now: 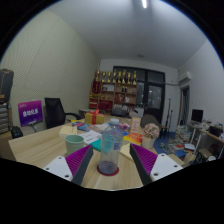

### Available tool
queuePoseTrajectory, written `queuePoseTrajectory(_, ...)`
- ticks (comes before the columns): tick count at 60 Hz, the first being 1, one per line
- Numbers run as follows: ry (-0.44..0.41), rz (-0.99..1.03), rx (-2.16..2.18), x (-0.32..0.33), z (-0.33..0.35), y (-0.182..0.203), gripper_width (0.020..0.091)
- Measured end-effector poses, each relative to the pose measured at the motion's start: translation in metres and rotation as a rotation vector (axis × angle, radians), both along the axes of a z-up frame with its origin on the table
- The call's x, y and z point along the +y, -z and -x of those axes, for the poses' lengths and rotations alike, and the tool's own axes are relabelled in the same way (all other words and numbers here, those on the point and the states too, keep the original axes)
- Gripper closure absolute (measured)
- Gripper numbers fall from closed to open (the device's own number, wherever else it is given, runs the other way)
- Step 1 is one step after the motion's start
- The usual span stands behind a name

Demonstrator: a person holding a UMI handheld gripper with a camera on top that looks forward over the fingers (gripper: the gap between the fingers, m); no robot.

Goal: Pour water

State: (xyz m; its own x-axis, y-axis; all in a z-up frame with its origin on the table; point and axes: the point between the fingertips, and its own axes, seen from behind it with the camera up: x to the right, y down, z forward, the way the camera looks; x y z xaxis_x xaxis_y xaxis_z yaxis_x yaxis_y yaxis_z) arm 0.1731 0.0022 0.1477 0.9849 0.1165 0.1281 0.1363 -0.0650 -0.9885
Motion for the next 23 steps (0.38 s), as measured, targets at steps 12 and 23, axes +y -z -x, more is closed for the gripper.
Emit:
queuePoseTrajectory(12, -0.032, -0.013, 0.078, -0.112, 0.010, -0.035, 0.0267)
queuePoseTrajectory(23, -0.086, -0.003, 0.163, -0.182, 0.034, -0.045, 0.0265)
